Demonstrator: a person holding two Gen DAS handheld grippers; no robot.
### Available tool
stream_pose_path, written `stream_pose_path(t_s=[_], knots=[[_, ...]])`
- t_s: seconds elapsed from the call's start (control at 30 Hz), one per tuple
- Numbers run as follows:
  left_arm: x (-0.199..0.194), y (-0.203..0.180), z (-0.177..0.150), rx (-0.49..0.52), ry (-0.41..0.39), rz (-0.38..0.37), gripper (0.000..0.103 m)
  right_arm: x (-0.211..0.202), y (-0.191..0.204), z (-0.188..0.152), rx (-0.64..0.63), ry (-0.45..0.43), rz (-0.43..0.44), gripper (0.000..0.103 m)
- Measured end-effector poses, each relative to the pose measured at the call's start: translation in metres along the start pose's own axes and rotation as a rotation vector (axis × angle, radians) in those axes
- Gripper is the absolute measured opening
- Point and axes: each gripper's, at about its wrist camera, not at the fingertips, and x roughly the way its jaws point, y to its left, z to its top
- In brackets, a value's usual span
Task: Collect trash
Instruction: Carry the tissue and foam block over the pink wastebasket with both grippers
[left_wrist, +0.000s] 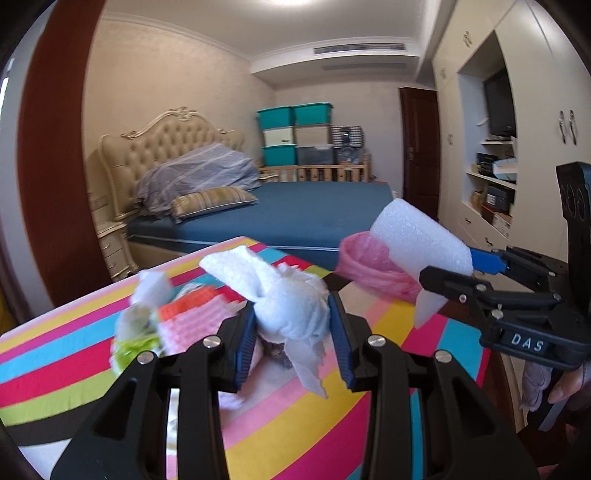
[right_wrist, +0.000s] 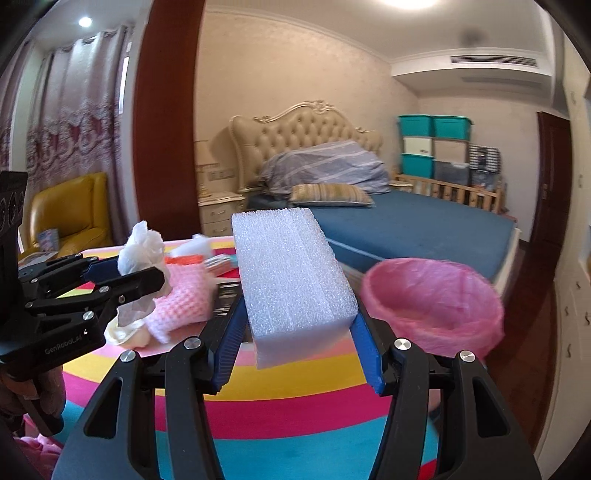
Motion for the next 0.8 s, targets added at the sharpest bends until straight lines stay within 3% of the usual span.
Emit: stream_pose_path(t_s=[0.33, 0.8], knots=[[0.061, -0.048, 0.032, 0.038, 0.002, -0.155, 0.036, 0.004, -0.084, 0.005, 0.065, -0.001, -0.163, 0.054], [0.174, -0.106, 0.071, 0.035, 0.078, -0.304, 0.038, 0.061, -0.187, 0.020, 0.107, 0.048, -0.218, 0.054]])
